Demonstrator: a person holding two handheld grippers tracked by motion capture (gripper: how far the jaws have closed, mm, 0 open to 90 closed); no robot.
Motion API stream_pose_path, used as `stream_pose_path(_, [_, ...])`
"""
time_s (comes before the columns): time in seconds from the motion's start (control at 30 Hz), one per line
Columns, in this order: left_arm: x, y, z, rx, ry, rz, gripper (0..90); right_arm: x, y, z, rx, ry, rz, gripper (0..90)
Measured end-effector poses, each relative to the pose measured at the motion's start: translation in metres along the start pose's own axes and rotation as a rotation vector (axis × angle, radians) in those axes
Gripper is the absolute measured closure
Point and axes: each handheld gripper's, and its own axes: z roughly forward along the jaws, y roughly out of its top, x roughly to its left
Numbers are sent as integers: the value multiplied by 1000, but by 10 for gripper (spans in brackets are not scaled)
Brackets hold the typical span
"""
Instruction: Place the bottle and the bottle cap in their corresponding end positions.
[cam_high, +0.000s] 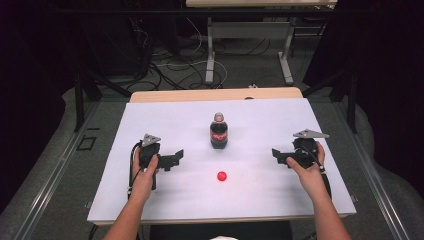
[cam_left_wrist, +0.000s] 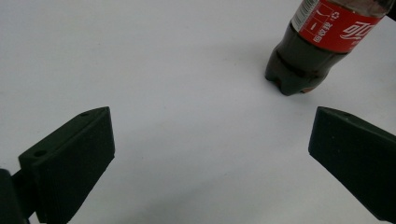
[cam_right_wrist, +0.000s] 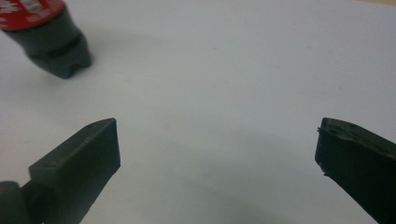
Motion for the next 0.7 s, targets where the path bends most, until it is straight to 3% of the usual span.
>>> stream_pose_path(0.1, [5, -1, 0, -19, 11, -20, 6, -10, -7, 1, 5, -7, 39, 0])
stream_pose_path(0.23, [11, -1, -1, -13, 18, -32, 6, -22, -16, 5, 6, -24, 50, 0])
stream_pose_path(0.47, [21, -4, -1, -22, 43, -60, 6, -33, -26, 9, 18, -77, 69, 0])
stream_pose_path(0.7, [29, -6, 0, -4, 59, -82, 6, -44, -34, 12, 44, -83, 127, 0])
